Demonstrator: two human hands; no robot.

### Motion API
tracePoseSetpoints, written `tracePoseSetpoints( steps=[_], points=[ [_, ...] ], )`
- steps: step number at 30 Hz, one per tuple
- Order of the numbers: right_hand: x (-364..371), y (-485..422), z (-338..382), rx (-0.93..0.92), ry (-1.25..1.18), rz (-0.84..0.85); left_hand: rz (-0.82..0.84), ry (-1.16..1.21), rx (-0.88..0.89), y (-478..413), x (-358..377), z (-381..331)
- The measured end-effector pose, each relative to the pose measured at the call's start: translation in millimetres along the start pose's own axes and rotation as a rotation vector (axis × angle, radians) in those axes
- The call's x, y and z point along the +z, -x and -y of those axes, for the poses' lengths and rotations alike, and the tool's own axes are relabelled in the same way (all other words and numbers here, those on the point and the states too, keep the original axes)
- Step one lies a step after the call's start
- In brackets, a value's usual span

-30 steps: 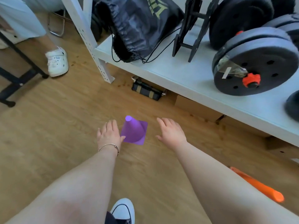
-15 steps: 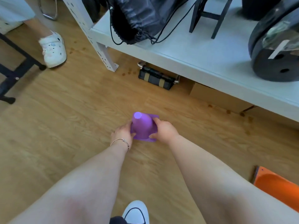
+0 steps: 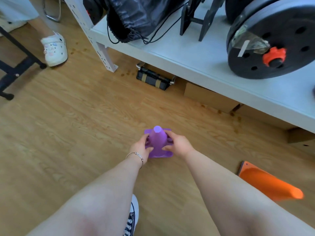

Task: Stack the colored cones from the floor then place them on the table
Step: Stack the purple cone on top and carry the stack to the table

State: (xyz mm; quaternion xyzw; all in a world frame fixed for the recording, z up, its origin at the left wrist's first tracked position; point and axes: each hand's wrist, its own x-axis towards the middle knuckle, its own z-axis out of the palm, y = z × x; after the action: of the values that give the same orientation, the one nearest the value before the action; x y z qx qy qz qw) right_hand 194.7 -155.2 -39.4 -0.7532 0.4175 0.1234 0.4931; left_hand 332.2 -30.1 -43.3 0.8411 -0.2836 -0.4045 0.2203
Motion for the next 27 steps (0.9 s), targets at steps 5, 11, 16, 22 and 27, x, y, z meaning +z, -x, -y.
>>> tracePoseSetpoints(
  steps=[5, 11, 16, 22, 27],
  points=[
    [-19, 40, -34, -0.005, -0.022, -0.022, 0.031, -0.036, 0.052, 24, 32, -24],
    [-56, 90, -68, 0.007, -0.04, -0.088, 0.055, -0.011, 0.154, 54, 63, -72],
    [-107, 136, -77, -0.021, -0.063, -0.185, 0.036, -0.009, 0.233, 85, 76, -127],
    [-164, 188, -87, -0.042, -0.014, -0.294, 0.021, -0.006, 0.323, 120, 86, -190],
    [-199, 237, -104, -0.055, 0.001, -0.4, 0.046, -0.047, 0.417, 145, 98, -242]
  ],
)
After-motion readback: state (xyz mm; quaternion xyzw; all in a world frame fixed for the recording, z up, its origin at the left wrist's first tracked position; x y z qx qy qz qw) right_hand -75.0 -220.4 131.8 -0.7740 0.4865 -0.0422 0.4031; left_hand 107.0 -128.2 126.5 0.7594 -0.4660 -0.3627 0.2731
